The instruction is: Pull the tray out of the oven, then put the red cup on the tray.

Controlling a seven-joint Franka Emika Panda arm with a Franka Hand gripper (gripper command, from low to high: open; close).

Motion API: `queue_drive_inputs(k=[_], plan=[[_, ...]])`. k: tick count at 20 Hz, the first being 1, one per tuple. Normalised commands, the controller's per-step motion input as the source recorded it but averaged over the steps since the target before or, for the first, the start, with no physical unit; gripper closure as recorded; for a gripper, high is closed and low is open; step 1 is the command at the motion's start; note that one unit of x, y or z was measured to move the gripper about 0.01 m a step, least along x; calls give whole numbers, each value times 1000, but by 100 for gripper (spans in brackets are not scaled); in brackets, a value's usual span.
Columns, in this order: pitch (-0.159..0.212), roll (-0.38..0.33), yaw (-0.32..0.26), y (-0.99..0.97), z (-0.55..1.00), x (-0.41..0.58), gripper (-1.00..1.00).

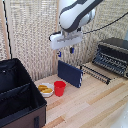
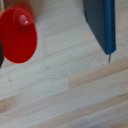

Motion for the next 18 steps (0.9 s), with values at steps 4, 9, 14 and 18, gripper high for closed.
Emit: queue_drive_inputs(k=[4,9,14,18], plan=[[0,-359,79,-325,0,-28,-100],[-6,-339,76,-402,0,-31,-100],[-16,-320,79,-436,0,-30,-100],[-30,-308,86,-426,0,-11,-100]])
